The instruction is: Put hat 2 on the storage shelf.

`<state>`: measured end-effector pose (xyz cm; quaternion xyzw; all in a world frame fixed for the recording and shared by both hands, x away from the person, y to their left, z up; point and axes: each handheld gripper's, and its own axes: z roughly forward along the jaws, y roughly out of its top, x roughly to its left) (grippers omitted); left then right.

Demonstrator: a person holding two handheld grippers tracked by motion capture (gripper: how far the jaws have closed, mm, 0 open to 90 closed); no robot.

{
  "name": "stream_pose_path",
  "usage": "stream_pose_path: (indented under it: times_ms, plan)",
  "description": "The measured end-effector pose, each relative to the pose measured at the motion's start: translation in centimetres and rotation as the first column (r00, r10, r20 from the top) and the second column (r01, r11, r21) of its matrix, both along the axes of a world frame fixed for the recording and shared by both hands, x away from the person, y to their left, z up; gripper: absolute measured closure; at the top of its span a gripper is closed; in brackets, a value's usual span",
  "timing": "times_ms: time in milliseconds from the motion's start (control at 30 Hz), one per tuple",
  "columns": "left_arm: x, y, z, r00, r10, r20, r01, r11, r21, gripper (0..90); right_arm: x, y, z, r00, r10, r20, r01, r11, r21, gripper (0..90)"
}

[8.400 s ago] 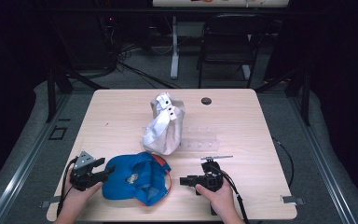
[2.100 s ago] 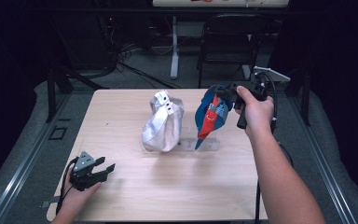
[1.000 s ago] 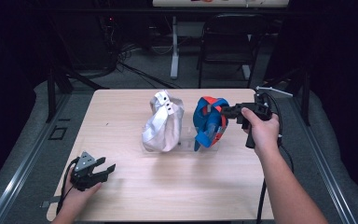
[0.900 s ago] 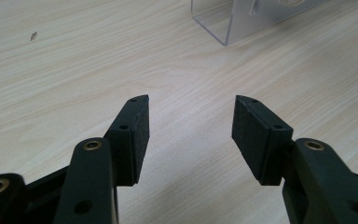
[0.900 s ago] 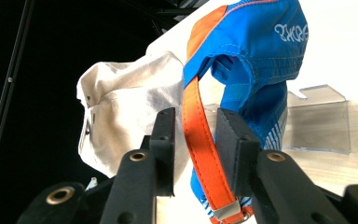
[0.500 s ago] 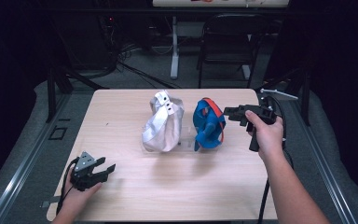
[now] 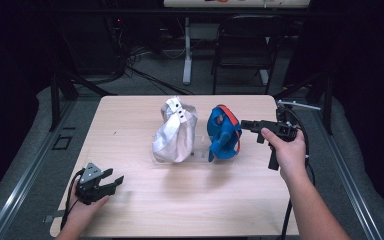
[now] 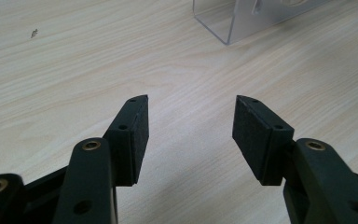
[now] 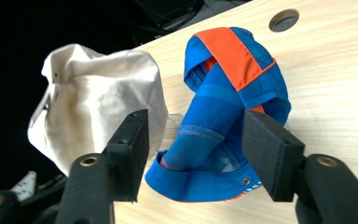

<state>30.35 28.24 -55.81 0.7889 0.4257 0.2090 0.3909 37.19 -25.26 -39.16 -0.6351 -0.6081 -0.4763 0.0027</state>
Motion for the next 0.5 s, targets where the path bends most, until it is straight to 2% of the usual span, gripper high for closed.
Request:
stream_pose_path:
  times_ms: [100, 233, 467, 500]
  plan:
    - [0.0, 0.0, 0.0, 1.0, -0.002, -0.002, 0.002, 1.0, 0.005, 46.0, -0.7, 0.4, -0.3, 0.9994, 0.005, 0.035, -0.003, 0.998, -0.058, 39.7]
    - [0.0, 0.0, 0.0, 1.0, 0.003, -0.001, -0.003, 1.0, 0.002, 45.8, -2.1, 1.0, -0.9, 0.9974, 0.038, 0.061, -0.028, 0.987, -0.161, 39.1]
    - [0.0, 0.1, -0.1, 1.0, 0.008, -0.004, -0.008, 1.0, -0.003, 45.7, -5.0, 1.1, -2.9, 0.9893, 0.05, 0.137, -0.025, 0.983, -0.182, 39.0]
    - [0.0, 0.1, -0.1, 1.0, 0.007, -0.004, -0.007, 1.0, -0.003, 45.7, -5.3, 1.1, -3.1, 0.9892, 0.051, 0.138, -0.025, 0.983, -0.184, 39.0]
